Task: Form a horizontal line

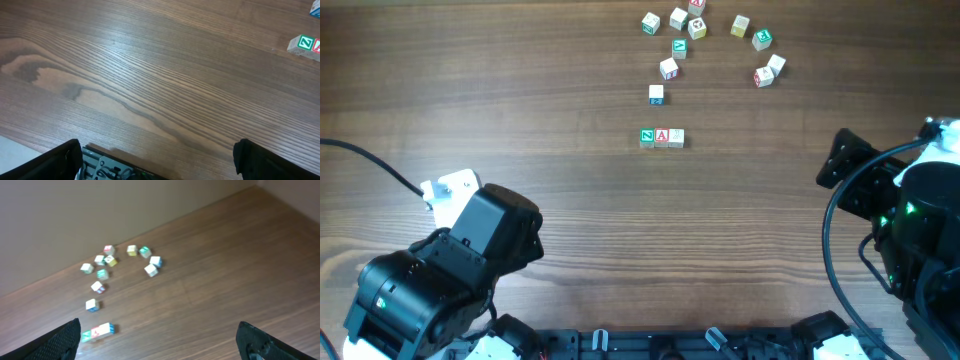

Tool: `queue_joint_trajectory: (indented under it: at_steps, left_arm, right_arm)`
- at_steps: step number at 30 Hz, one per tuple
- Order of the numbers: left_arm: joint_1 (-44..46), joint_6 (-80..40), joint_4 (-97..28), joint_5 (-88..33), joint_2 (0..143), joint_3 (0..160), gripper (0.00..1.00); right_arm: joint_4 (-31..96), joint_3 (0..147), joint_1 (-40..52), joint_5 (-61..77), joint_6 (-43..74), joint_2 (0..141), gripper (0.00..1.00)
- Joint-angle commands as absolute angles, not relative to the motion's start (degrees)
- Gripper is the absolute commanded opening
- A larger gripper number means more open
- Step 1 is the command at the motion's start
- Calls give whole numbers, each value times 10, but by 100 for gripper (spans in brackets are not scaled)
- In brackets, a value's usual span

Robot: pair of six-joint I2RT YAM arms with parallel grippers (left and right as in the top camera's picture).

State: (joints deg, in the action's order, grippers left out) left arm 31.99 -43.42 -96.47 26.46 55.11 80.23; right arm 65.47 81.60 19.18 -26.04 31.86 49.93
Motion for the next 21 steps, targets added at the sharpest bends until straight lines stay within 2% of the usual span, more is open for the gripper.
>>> queue_joint_trajectory:
  at_steps: [1,5,11,15,21]
  left_arm:
    - [320,-435,-965,264,549,804,100]
    - [320,-435,-965,264,549,804,100]
    - [320,-435,-965,264,549,804,100]
    - [320,-435,-965,264,549,804,100]
    - [320,-435,-965,264,549,804,100]
  right_arm:
    - [651,824,191,-296,315,500,100]
    - [641,824,191,-303,314,500,100]
    - [567,784,169,-302,224,463,100]
    - [487,704,138,-283,205,392,100]
    - [276,487,84,-250,206,227,100]
